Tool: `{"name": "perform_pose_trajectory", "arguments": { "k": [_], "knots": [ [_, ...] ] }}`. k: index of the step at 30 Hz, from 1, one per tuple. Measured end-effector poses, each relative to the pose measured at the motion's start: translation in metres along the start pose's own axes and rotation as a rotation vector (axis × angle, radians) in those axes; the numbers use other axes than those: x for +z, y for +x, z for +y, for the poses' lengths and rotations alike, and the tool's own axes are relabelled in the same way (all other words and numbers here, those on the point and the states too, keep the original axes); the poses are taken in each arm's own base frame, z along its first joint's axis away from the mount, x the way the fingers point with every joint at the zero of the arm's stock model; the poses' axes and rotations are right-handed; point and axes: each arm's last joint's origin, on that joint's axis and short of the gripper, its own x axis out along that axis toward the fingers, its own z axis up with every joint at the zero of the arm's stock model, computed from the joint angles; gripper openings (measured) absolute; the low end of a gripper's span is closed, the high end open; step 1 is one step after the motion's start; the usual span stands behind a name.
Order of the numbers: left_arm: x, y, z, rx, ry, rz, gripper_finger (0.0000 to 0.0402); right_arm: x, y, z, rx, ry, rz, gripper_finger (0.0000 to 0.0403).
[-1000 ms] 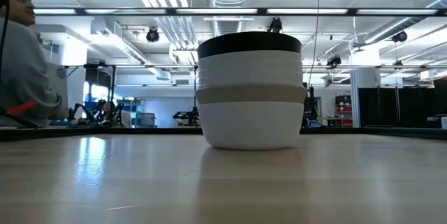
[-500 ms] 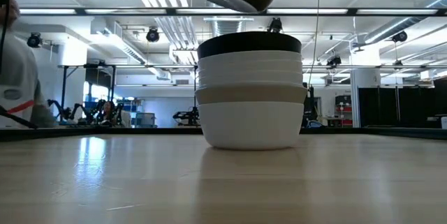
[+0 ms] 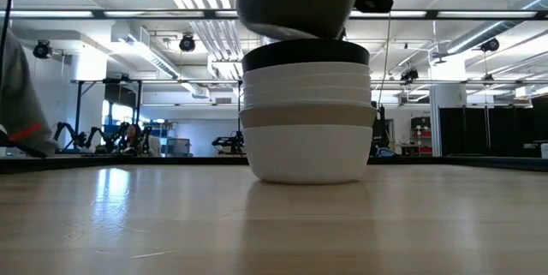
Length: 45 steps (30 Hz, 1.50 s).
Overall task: Nest bowls inside each other
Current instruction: Stack the dark gray bowl on top of the black bowl
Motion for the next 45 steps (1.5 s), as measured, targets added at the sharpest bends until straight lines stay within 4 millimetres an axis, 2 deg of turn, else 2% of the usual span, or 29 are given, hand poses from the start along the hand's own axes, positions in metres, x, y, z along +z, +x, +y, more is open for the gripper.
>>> {"name": "perform_pose_trajectory", "arguments": {
  "k": [5, 15, 27, 33, 45],
  "knots": [
    [-0.002, 0.009, -0.007, -0.003, -0.008, -0.01, 0.0, 0.003, 0.017, -0.005, -0.025, -0.006, 0.101, 0.0009],
    [-0.003, 0.016, -0.012, 0.003, 0.003, 0.001, 0.0, -0.001, 0.043, -0.002, -0.053, -0.033, 0.231, 0.0009],
    [-0.002, 0.016, -0.012, 0.002, 0.0, 0.0, 0.0, 0.0, 0.072, -0.001, -0.095, -0.063, 0.284, 0.0009],
    [-0.003, 0.016, -0.012, 0.003, 0.004, 0.003, 0.0, 0.002, 0.074, 0.002, -0.059, -0.059, 0.277, 0.0017],
    [-0.004, 0.015, -0.012, -0.031, 0.019, 0.033, 0.0, 0.016, 0.052, 0.01, -0.004, -0.053, 0.208, 0.0103]
  ]
}}
